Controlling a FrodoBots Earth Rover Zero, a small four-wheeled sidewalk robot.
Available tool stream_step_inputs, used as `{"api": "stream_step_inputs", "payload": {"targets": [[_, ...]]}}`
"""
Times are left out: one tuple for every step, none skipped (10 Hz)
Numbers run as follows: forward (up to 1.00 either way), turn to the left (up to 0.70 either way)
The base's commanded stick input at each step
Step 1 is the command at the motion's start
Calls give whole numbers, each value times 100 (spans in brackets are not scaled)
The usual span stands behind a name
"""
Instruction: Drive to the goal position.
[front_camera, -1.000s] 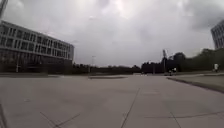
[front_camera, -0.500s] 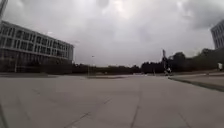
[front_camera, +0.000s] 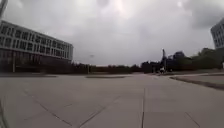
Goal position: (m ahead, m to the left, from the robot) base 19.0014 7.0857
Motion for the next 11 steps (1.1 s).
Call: {"api": "stream_step_inputs", "payload": {"targets": [[0,0],[0,0],[0,0],[0,0],[0,0],[0,0],[57,0],[70,0],[70,0],[70,0],[70,0]]}}
